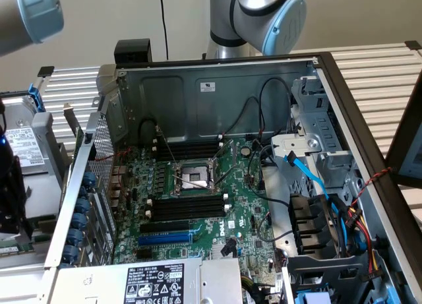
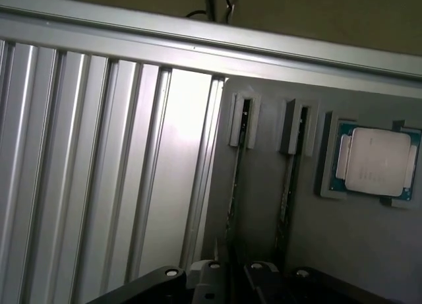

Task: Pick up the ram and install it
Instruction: 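Pick up the ram and move it above insertion slot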

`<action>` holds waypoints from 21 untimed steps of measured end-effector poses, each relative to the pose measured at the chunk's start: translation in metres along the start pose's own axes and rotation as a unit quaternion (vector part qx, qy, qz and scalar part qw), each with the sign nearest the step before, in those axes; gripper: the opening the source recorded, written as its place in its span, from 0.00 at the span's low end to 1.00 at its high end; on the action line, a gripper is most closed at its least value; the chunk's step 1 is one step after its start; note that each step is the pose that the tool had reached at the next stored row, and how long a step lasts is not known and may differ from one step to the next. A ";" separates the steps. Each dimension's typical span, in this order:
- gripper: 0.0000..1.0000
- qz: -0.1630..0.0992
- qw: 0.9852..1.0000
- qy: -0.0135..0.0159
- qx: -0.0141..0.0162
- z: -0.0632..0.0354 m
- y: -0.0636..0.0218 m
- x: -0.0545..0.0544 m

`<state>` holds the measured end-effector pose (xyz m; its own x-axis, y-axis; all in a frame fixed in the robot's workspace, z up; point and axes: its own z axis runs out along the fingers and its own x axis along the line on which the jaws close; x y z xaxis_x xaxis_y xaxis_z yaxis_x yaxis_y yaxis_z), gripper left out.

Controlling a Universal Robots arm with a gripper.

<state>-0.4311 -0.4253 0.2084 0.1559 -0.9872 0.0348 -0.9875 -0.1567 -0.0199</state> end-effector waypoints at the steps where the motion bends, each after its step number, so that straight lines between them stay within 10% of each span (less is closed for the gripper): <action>1: 0.18 0.000 1.000 0.000 0.000 0.0001 0.0003 0.000; 21: 0.18 0.001 1.000 0.004 -0.001 -0.0007 0.0017 0.000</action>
<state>-0.4328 -0.4252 0.2091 0.1543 -0.9871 0.0432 -0.9877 -0.1553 -0.0186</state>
